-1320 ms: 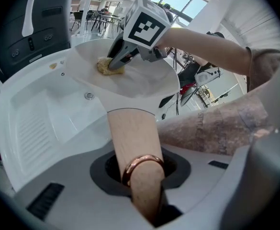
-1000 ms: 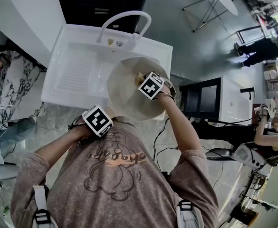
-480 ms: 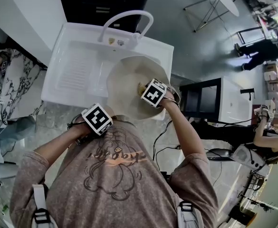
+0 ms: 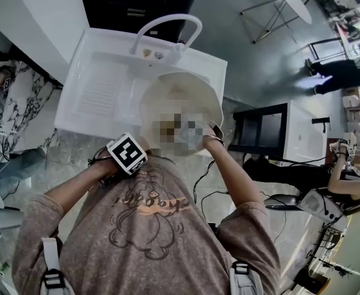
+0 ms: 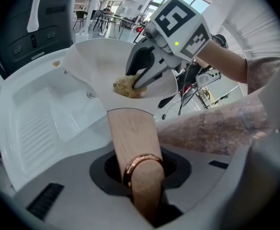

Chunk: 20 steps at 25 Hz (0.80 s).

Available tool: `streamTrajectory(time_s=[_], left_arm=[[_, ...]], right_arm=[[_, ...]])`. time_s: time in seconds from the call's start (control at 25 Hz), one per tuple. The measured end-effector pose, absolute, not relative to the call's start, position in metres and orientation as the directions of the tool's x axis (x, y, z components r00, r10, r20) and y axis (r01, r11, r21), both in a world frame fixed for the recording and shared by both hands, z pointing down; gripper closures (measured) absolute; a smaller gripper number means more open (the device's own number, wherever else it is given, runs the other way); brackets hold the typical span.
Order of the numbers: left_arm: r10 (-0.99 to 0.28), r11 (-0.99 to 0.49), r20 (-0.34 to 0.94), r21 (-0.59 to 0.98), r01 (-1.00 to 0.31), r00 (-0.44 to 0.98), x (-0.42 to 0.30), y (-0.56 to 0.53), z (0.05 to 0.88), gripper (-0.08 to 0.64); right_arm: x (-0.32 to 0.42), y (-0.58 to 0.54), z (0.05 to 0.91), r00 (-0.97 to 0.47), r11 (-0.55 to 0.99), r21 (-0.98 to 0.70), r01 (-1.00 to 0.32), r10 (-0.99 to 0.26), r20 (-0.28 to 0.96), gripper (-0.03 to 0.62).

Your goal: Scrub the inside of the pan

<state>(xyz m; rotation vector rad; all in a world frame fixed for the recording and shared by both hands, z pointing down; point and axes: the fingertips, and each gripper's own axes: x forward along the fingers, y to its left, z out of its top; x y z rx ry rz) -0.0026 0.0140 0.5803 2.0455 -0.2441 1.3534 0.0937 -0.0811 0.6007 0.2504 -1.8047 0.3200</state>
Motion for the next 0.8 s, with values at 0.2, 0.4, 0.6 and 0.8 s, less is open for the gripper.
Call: streamTrajectory(time_s=[0.2,0.4,0.6,0.8], left_arm=[[0.202,-0.763,0.872,0.425,-0.487,0.445,0.0,0.017,0.58,0.446],[0.21,-0.769,0.873,0.425,-0.477,0.44,0.002,0.018,0.581,0.446],[0.211,-0.772,0.875,0.422,-0.475,0.435,0.003,0.02,0.58,0.446],[0.21,-0.769,0.872,0.426,-0.476,0.442,0.005,0.019,0.586,0.446]], right_arm=[[0.061,-0.073,0.593,-0.329,0.95,-0.095,-0.297,-0.009,0.944,0.445],[0.04,-0.107,0.584,-0.383,0.948,-0.009,-0.318,-0.12,0.916,0.445],[0.036,-0.145,0.57,-0.385,0.928,0.07,-0.366,-0.219,0.897,0.446],[0.053,-0.177,0.578,-0.35,0.89,0.111,-0.442,-0.285,0.892,0.446]])
